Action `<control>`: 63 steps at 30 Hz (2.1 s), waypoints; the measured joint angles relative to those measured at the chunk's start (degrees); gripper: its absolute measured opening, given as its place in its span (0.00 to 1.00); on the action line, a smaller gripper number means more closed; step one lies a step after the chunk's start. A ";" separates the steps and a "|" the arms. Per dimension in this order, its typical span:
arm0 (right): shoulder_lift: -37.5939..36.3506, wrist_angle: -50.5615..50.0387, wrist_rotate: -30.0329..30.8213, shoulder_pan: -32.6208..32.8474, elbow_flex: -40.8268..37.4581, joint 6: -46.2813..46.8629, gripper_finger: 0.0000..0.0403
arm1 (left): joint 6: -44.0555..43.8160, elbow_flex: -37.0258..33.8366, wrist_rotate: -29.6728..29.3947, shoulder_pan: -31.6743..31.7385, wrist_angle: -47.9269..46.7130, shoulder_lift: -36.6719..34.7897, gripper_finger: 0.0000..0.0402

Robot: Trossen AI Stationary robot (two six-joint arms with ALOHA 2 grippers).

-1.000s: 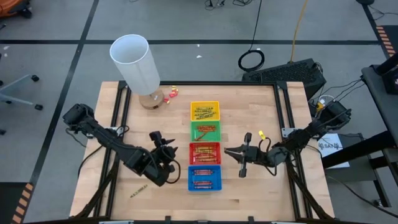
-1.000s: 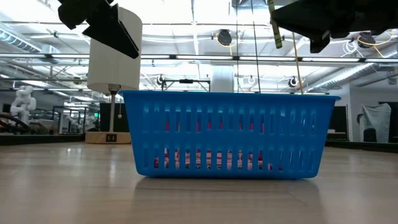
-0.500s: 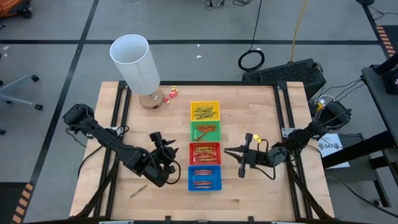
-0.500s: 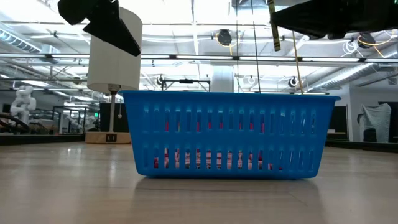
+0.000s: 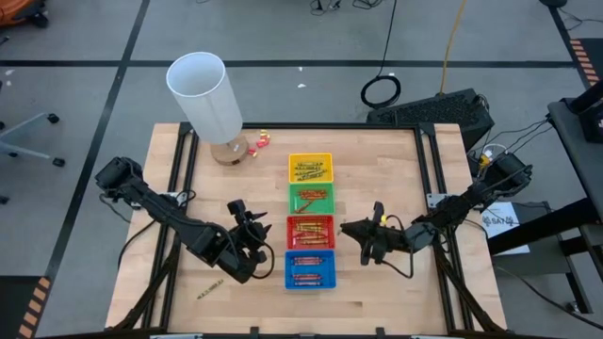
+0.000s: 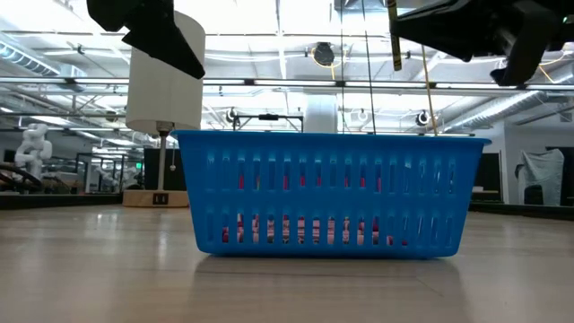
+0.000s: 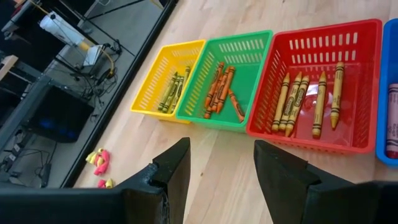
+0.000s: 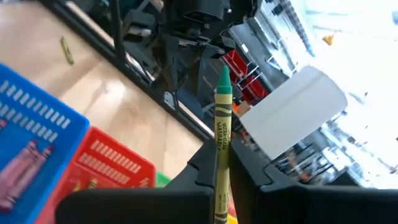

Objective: Sort crayons
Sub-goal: Put the green crayon into the yellow bin

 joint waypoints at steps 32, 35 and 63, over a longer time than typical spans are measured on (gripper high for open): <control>0.00 0.00 -0.04 -0.02 0.02 15.15 0.02 | -0.69 0.00 0.31 0.00 -0.01 0.00 0.43; 0.00 -0.01 -0.04 -0.02 0.02 19.62 0.02 | -1.70 0.00 1.02 0.00 0.02 0.00 0.43; 0.04 -1.80 0.09 -3.25 0.04 58.54 0.02 | -9.11 0.00 7.80 -3.95 1.44 0.00 0.43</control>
